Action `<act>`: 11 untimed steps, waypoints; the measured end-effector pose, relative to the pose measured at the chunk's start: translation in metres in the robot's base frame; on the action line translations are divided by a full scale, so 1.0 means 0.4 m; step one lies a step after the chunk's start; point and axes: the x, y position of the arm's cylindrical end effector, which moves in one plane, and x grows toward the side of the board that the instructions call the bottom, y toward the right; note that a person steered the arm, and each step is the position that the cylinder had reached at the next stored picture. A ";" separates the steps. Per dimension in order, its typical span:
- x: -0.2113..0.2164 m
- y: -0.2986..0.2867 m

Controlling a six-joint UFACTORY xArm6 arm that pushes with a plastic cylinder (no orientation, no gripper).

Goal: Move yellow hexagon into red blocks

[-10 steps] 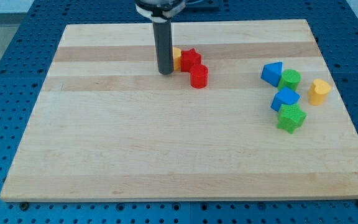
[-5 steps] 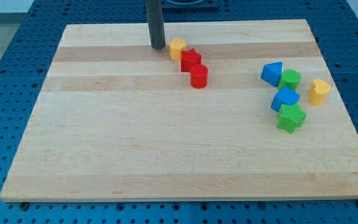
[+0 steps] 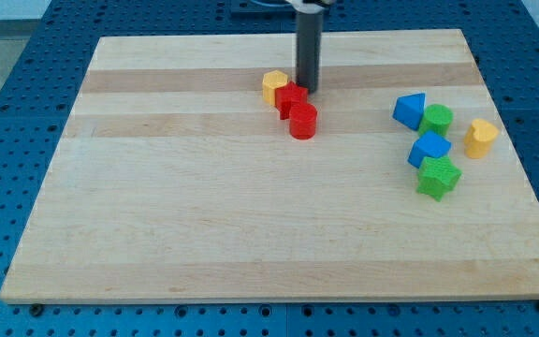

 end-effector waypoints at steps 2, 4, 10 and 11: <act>-0.007 0.047; -0.310 -0.120; 0.075 -0.089; 0.126 -0.048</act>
